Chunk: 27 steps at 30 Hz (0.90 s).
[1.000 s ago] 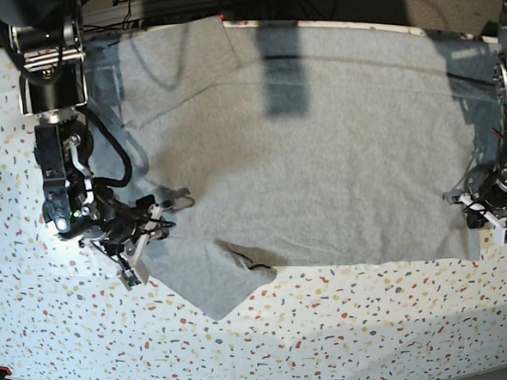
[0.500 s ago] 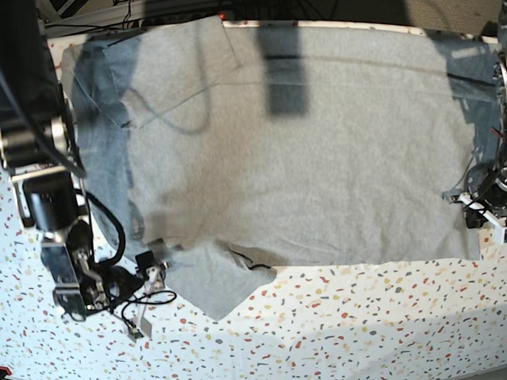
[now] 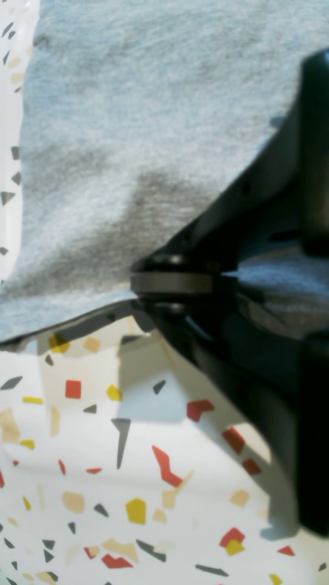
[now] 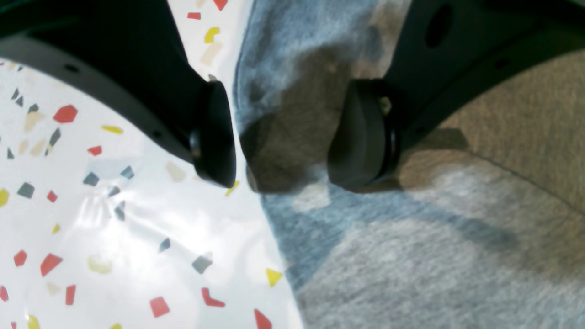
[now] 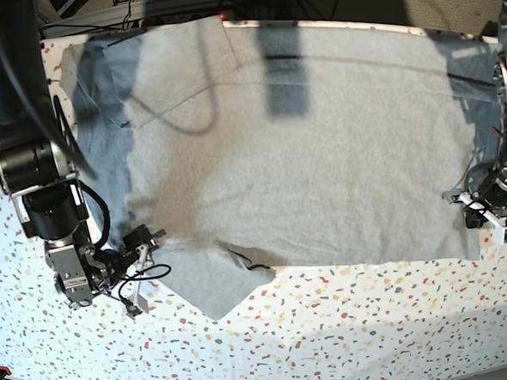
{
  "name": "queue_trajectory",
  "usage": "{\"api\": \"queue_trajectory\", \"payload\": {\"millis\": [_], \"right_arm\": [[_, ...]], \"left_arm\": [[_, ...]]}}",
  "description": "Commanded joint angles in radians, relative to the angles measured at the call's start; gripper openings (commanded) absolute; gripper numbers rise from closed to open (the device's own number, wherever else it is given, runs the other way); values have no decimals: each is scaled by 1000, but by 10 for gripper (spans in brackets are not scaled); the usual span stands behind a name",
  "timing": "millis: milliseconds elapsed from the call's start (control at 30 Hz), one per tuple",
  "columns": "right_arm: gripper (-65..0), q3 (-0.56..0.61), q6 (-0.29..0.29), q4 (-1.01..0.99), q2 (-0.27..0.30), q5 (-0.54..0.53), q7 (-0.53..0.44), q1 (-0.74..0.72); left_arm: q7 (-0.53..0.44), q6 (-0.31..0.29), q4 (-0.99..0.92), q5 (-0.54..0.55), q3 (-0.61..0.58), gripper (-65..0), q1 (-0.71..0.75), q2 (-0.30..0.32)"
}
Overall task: Fold the T-shirt properly
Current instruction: 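Lift the hem and fold it over toward the collar with both grippers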
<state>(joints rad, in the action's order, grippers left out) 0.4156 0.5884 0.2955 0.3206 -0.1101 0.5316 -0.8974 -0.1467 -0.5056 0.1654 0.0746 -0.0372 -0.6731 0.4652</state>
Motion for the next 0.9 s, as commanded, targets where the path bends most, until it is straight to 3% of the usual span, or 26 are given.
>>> {"api": "queue_trajectory", "payload": {"millis": [0,100,333,433,533,667,767,867], "right_arm": [[-343,-1,12,5,0,-2,16,-30],[-445,-1,52,5,-2,-28,50,-30],[-650,-1,58,5,-2,-103,49,-31],[-650,-1,58,5,-2,-103,4,-31],[-650,-1,60,6,-3,-103,-13,-38],[-650,-1,110,12,-2,-105,-12,-50],[-650,-5,110,35,10,-142,4,-49],[-650,-5,110,66,24,-192,34,-49]], "left_arm": [[-5,-3,8,4,1,-650,-25,14],[-5,-3,8,4,1,-650,-25,14],[-3,-4,8,4,1,-650,-24,14],[-5,-3,8,11,1,-650,-25,14],[-4,-3,10,97,1,-650,-26,15],[6,-6,35,140,1,-650,-26,22],[60,-32,84,150,1,-650,-25,36],[161,-50,143,241,3,-650,-24,60]]}}
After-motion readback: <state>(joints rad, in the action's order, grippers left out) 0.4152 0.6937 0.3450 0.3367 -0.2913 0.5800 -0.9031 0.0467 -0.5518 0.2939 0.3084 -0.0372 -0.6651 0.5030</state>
